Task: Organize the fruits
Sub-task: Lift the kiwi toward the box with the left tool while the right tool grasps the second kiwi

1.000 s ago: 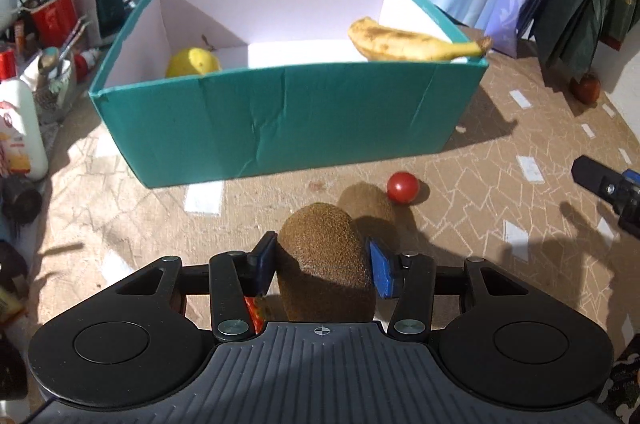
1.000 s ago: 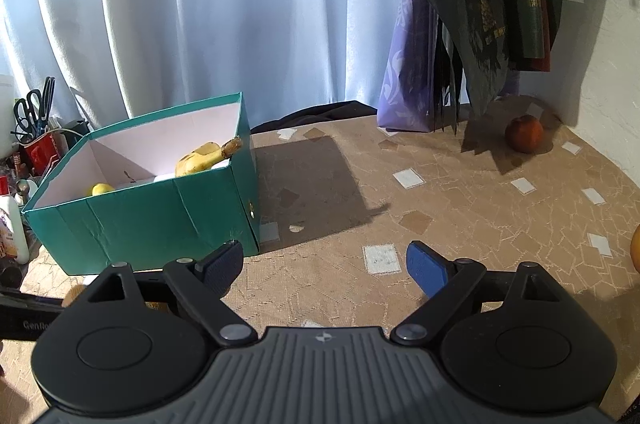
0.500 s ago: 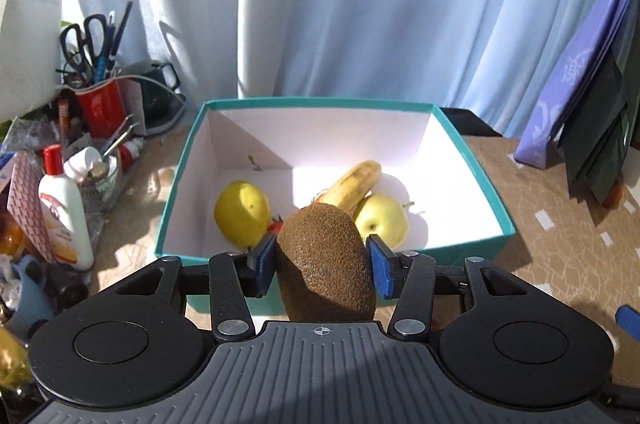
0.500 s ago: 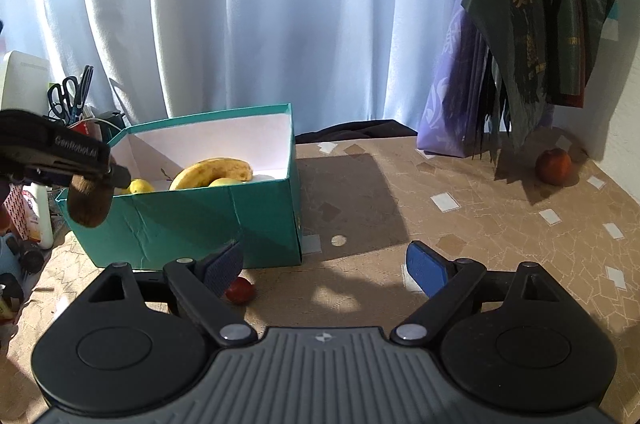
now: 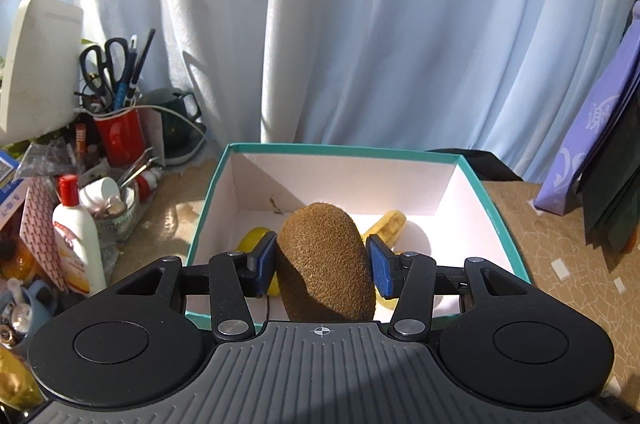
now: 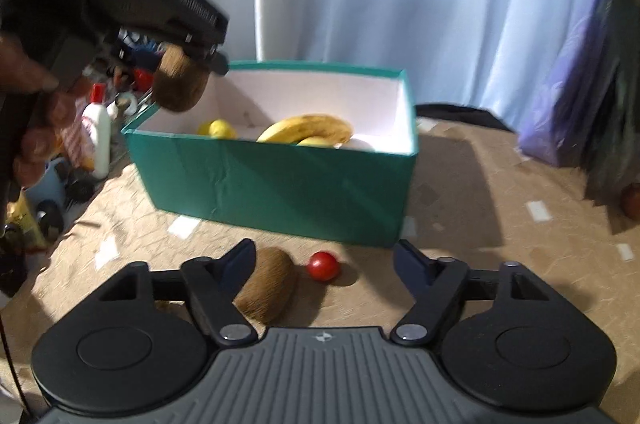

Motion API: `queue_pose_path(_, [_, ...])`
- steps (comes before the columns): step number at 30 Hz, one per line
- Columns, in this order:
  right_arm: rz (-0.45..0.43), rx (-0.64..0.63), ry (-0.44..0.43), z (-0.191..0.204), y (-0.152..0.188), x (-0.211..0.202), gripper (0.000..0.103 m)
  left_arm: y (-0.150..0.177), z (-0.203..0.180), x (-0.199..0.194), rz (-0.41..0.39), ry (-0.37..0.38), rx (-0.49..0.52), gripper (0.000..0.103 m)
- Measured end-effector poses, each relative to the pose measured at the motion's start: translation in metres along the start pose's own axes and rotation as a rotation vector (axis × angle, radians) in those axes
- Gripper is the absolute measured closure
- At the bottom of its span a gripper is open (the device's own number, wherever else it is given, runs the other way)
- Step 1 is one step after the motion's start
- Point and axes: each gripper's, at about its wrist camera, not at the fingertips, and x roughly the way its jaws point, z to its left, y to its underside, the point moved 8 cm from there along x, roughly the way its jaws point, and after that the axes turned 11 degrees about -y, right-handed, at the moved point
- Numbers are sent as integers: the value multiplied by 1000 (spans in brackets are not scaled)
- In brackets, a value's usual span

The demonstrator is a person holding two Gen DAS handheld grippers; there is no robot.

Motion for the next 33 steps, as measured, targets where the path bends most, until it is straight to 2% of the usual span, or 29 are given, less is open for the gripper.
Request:
queue_pose_path(2, [62, 21, -62, 9, 8, 21, 54, 1, 2, -4, -10, -2, 1, 51])
queue_pose_path(4, [110, 33, -77, 15, 15, 37, 54, 3, 3, -6, -6, 1, 1, 51])
queue_pose_path(8, [131, 73, -89, 16, 18, 53, 51, 9, 8, -9, 4, 0, -3, 51])
queue_pose_path(19, [197, 93, -40, 14, 25, 89, 52, 11, 17, -17, 1, -1, -14, 51])
queue_pose_path(21, [185, 79, -49, 16, 26, 89, 56, 11, 17, -18, 0, -3, -12, 51])
queue_pose_path(25, [164, 72, -54, 18, 26, 84, 57, 12, 17, -20, 0, 1, -14, 51])
queue_pose_path(33, [59, 59, -41, 15, 14, 50, 57, 13, 15, -21, 1, -1, -14, 51])
